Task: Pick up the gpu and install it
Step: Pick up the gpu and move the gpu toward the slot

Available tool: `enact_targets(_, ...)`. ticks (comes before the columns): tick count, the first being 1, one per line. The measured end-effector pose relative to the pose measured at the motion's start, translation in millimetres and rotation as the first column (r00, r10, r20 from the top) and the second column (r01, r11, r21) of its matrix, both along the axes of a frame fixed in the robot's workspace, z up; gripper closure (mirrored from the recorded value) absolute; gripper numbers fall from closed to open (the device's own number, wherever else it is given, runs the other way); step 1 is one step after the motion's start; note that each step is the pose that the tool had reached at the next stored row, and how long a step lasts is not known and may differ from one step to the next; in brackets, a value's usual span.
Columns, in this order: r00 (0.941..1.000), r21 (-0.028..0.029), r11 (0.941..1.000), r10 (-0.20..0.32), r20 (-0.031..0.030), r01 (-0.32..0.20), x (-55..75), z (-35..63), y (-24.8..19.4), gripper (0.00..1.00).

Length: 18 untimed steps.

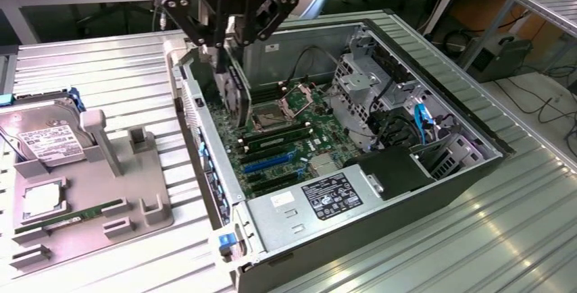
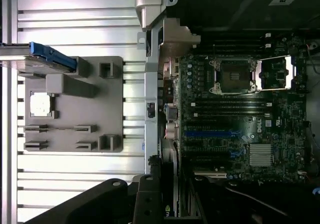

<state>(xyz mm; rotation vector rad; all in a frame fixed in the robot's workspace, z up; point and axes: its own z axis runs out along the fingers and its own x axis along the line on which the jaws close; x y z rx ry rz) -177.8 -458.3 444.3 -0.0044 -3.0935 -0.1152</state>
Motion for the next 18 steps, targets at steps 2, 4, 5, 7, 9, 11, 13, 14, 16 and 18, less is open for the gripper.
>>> enact_targets(2,1.0,-0.0002,1.0,0.0,-0.0004,0.0,10.9,-3.3,0.6,0.74)
enact_targets(4,1.0,-0.0012,1.0,0.0,-0.0007,0.0,23.3,-8.2,2.3,0.74)
enact_targets(5,1.0,-0.0014,1.0,0.0,-0.0008,0.0,28.2,-10.2,3.1,0.74)
enact_targets(7,1.0,-0.0021,1.0,0.0,-0.0009,0.0,38.2,-14.2,5.1,0.74)
enact_targets(9,1.0,-0.0027,1.0,0.0,-0.0011,0.0,47.9,-18.1,7.1,0.74)
enact_targets(11,1.0,-0.0036,1.0,0.0,-0.0013,0.0,56.9,-21.6,9.2,0.74)
enact_targets(13,1.0,-0.0046,1.0,0.0,-0.0012,0.0,65.8,-25.2,11.2,0.74)
enact_targets(14,1.0,-0.0053,1.0,0.0,-0.0012,0.0,70.5,-27.0,12.3,0.74)
enact_targets(16,1.0,-0.007,1.0,0.0,-0.0012,0.0,79.4,-30.7,14.4,0.74)
enact_targets(18,1.0,-0.0093,1.0,0.0,-0.0013,0.0,88.6,-34.3,16.5,0.74)
